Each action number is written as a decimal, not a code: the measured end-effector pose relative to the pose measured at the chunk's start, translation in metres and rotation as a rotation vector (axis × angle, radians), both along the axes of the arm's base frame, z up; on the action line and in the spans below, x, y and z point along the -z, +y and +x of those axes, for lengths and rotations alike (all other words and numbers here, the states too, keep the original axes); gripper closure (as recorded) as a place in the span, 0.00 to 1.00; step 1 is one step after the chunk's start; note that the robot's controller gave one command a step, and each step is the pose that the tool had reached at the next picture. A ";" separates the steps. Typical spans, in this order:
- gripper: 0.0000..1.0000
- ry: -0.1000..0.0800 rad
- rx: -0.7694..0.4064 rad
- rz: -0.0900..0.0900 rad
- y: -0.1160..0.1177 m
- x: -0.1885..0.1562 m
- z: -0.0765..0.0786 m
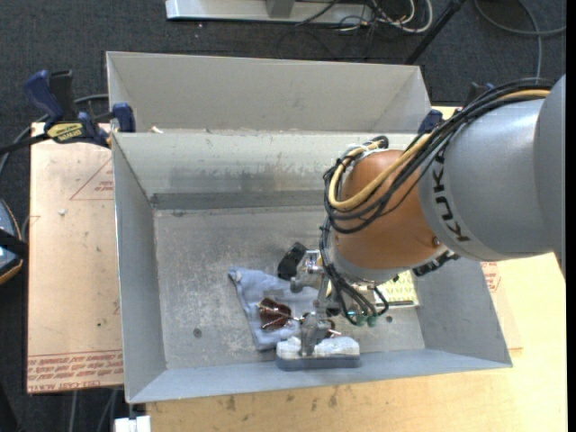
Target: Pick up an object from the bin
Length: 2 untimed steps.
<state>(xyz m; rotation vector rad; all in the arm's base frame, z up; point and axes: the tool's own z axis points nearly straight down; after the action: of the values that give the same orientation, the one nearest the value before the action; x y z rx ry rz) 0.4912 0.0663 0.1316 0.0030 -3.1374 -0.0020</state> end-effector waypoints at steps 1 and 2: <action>0.00 -0.006 0.002 0.000 0.000 -0.004 0.002; 1.00 -0.014 -0.400 0.001 0.016 0.055 0.016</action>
Offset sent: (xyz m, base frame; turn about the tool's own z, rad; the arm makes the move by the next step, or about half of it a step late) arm 0.0115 0.0135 -0.0616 -0.4017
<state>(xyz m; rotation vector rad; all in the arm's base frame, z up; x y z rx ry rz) 0.5070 0.0821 0.0763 0.6288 -3.0878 -0.0026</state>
